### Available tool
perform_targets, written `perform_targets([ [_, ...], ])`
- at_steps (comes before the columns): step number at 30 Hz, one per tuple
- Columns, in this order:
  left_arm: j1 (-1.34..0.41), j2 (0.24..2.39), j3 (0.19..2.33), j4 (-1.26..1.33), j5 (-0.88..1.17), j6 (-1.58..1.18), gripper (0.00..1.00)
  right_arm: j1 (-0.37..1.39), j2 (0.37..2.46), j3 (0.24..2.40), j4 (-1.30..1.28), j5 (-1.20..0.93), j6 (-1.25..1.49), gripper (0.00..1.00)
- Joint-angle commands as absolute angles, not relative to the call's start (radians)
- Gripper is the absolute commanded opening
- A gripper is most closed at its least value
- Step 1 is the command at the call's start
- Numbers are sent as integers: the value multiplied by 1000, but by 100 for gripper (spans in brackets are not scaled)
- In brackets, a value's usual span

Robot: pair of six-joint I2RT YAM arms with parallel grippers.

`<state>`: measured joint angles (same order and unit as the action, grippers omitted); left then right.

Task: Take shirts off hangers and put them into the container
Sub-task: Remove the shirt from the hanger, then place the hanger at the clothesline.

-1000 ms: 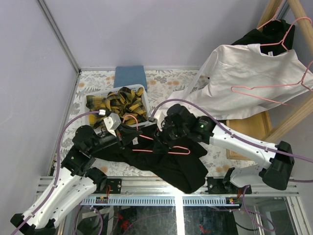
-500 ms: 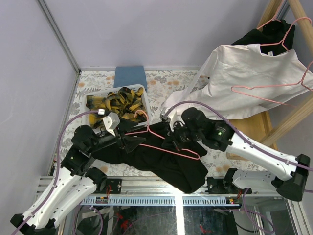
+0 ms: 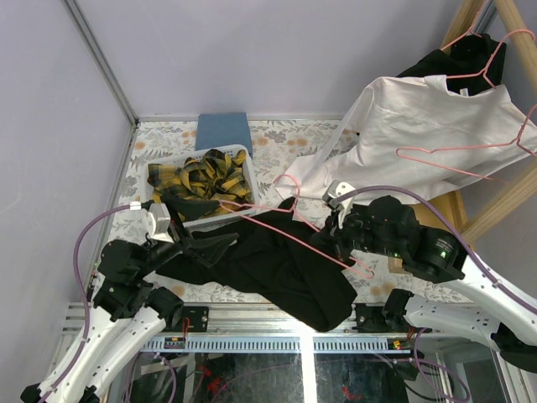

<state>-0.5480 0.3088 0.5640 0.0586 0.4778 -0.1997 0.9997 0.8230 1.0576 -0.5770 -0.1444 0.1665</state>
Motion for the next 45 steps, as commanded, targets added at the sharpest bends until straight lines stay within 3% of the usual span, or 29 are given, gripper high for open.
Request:
perform_targets([
  [1,-545,314,555,102,385,-272,100,999,815,1113,-610,41,159,0],
  [7,-543,414,561,98,323,-431,100,999,794,1039,-465,453,406,0],
  [12,-556,528,526,262,493,-499,100,999,880,1061,-433,655,657,0],
  [19,-851,566,501,281,137,-329,100,999,1083,1188,-525,866,874,0],
  [24,-1184,712,547,290,-287,-140,100,999,1193,1278,-535,897,941,0],
  [30,-1469,888,543,559,-701,167,100,1000,1287,1360,-622,933,1060,0],
  [38,-1517,1062,506,969,-772,367,99,1000,1314,1374,-683,935,1153,0],
  [45,-1518,1193,524,1139,-812,455,76,1000,1266,1328,-632,918,1146,0],
])
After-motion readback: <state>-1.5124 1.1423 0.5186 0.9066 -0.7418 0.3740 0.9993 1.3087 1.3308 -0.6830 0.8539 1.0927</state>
